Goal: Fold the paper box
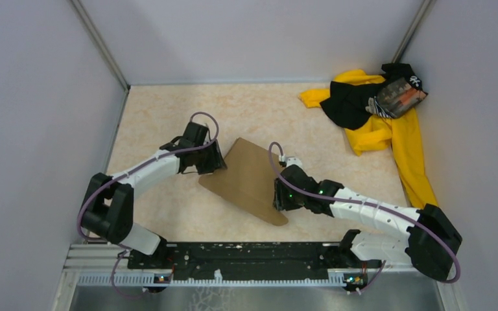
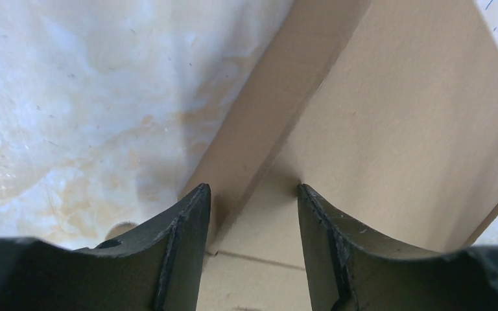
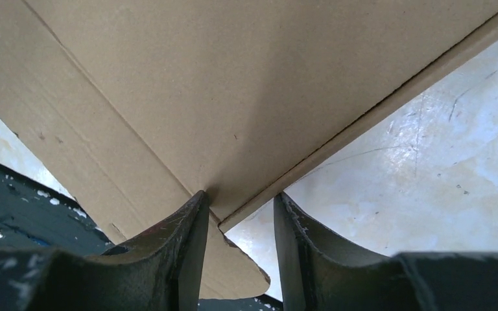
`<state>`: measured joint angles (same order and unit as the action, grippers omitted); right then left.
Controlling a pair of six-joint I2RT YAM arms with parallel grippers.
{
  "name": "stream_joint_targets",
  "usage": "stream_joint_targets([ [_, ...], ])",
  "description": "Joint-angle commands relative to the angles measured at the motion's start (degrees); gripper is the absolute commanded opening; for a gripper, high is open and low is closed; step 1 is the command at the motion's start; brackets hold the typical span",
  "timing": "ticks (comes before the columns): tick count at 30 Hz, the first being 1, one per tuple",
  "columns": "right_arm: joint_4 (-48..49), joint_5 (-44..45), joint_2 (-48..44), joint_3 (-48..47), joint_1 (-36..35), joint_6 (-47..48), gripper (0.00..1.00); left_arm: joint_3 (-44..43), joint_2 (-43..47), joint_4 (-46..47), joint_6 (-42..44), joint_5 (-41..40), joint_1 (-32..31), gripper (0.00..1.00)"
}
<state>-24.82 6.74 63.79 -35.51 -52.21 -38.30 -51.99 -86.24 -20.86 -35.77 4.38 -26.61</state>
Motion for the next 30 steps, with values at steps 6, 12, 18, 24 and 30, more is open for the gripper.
stream_joint_targets([
  [6,-3.00,-4.64,0.55,-2.02,-0.40,4.92,0.41,-2.82,4.92,-0.44,5.35,-0.51,8.63,0.60],
  [12,-11.45,0.53,-0.89,-9.99,-0.36,8.83,0.51,-3.71,11.58,-4.71,6.24,-3.85,12.24,0.62],
  [18,-15.43,2.91,0.84,-20.55,0.68,14.12,0.62,-3.36,16.18,-9.81,4.66,-2.78,12.99,0.62],
  [24,-10.24,-0.53,7.61,-26.98,8.31,25.61,0.60,4.24,24.91,-10.94,1.35,1.73,12.90,0.61],
  [30,-6.71,-11.73,14.57,-32.74,7.08,37.04,0.51,12.87,33.60,-12.52,-2.28,6.23,12.90,0.60],
])
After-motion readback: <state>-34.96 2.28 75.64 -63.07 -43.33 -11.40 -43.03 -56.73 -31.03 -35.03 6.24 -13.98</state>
